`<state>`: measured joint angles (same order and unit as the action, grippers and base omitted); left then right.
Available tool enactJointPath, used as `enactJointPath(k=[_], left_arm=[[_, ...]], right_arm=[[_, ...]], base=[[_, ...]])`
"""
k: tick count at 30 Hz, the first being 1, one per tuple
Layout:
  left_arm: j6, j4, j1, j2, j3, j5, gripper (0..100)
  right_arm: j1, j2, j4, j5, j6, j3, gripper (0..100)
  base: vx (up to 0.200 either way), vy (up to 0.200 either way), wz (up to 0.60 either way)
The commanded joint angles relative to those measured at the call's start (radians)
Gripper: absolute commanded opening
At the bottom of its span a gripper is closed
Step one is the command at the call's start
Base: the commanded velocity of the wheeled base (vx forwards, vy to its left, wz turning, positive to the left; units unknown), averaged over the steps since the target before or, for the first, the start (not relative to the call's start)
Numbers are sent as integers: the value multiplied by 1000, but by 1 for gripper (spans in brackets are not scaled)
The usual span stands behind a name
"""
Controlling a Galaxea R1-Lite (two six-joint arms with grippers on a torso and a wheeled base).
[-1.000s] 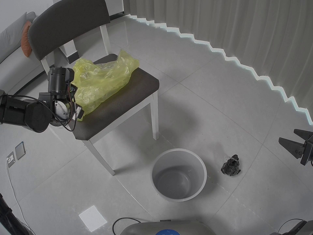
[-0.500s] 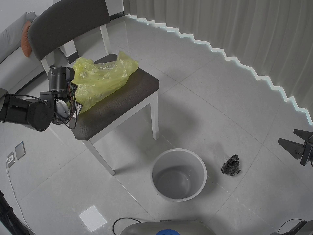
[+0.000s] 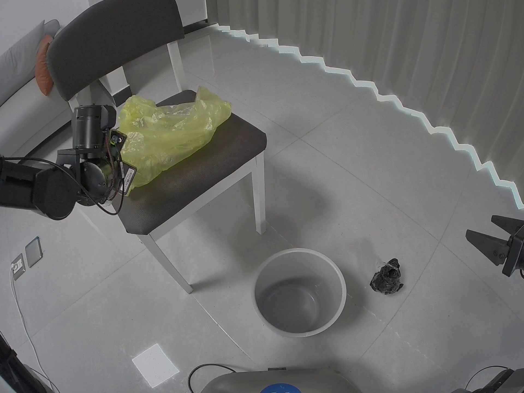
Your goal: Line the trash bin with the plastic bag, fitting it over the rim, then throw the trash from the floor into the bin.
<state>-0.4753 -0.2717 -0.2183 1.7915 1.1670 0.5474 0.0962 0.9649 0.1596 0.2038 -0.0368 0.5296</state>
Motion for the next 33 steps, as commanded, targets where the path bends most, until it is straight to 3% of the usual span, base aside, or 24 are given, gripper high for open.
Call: enactJointPath(k=[1, 7, 11, 19, 33], left_arm=[[-2, -1, -33, -113, -17, -80, 0], [-3, -1, -124, -231, -30, -196, 0], [-9, 0, -204, -285, -10, -221, 0], [-117, 3, -293, -314, 85, -383, 0], [-146, 20, -492, -297, 128, -451, 0]], right_arm=[[28, 2, 0, 0, 3, -13, 100], [158, 0, 3, -15, -5, -37, 100], [198, 6, 5, -35, -3, -48, 100], [208, 25, 21, -40, 2, -62, 100], [203, 40, 89, -40, -3, -80, 100]], base=[[0, 0, 0], [0, 0, 0], [0, 0, 0], [0, 0, 0], [0, 0, 0]])
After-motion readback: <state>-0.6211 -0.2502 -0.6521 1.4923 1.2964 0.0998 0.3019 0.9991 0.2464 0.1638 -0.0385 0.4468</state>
